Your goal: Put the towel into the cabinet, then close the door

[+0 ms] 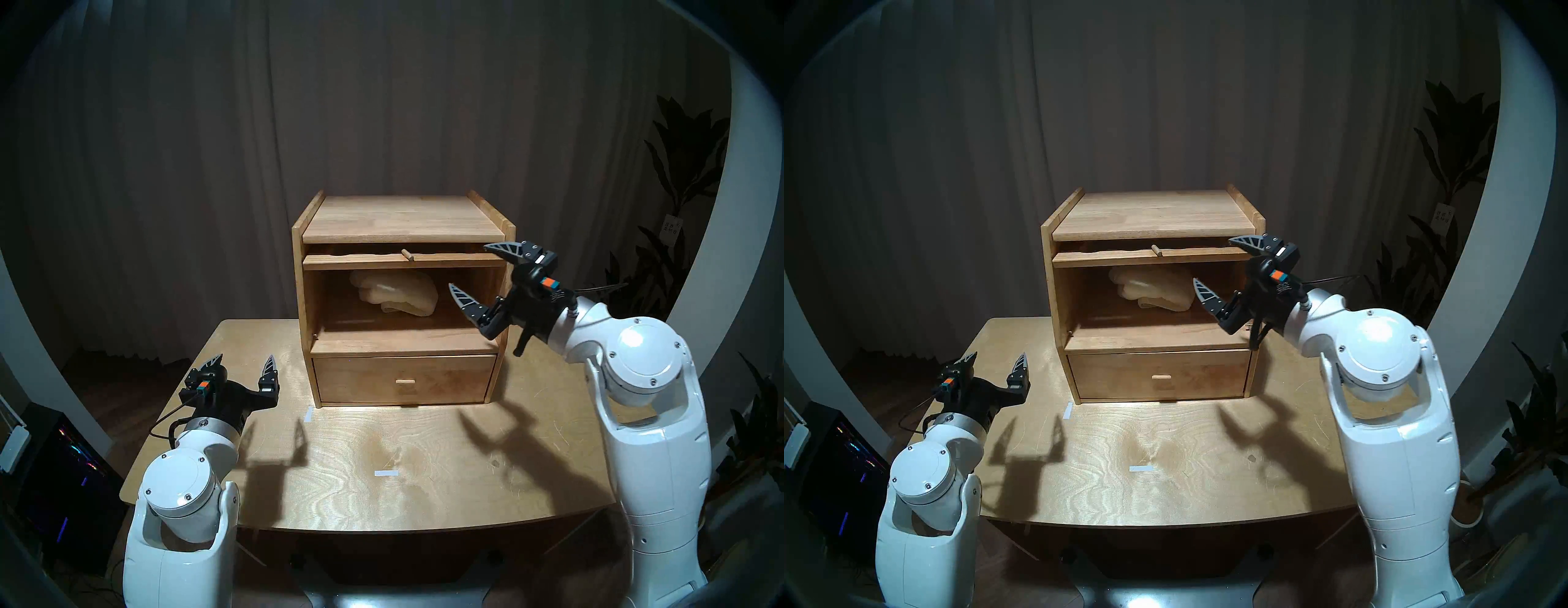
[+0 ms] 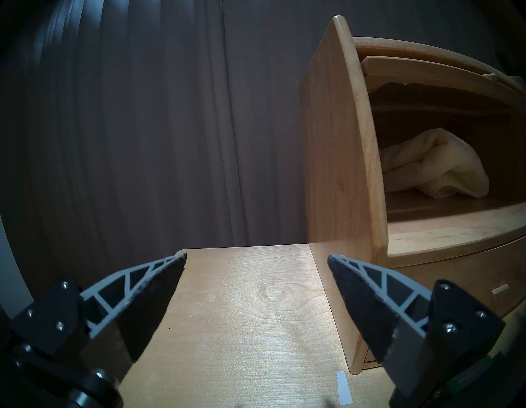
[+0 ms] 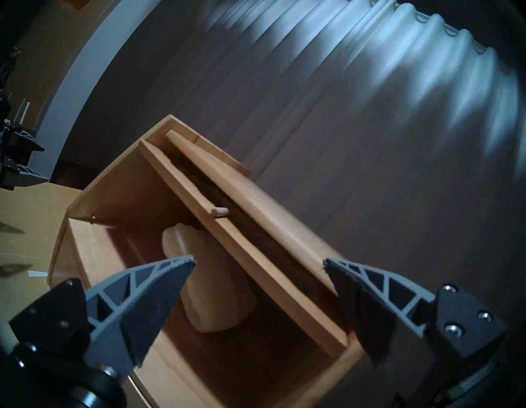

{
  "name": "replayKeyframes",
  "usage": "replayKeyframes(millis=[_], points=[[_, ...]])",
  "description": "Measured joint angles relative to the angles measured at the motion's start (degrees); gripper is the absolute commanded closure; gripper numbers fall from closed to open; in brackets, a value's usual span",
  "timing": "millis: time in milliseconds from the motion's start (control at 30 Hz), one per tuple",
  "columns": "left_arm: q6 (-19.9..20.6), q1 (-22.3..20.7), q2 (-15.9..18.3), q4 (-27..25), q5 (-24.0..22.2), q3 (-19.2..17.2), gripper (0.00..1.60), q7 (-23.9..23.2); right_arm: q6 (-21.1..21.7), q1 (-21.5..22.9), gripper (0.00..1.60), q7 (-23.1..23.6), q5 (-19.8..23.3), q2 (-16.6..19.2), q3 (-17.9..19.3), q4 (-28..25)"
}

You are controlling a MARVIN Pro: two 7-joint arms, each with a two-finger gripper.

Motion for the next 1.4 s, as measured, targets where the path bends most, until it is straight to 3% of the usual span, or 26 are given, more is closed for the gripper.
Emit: replayKeyframes(millis=[300, 767, 1000, 1200, 1400], points=[[0.0, -0.02, 0.01, 0.31, 0.02, 0.01, 0.0, -0.03, -0.09, -5.88, 0.0, -1.76, 1.25, -0.36, 8.38, 0.31], [0.0, -0.09, 0.01, 0.61, 0.05, 0.01, 0.0, -0.09, 1.36, -15.92, 0.0, -5.87, 4.06, -5.08, 22.49, 12.03], [-0.02, -0.2, 0.02, 0.54, 0.06, 0.01, 0.0, -0.11, -0.23, -18.29, 0.0, -8.89, 9.7, -9.72, 29.54, 16.81], [-0.03, -0.28, 0.02, 0.41, 0.07, 0.01, 0.0, -0.12, -3.04, -16.22, 0.0, -10.22, 16.66, -13.26, 29.38, 16.73], [-0.03, -0.34, 0.02, 0.37, 0.08, -0.02, 0.0, -0.13, -5.53, -12.71, 0.0, -11.59, 21.98, -14.92, 24.41, 15.56]])
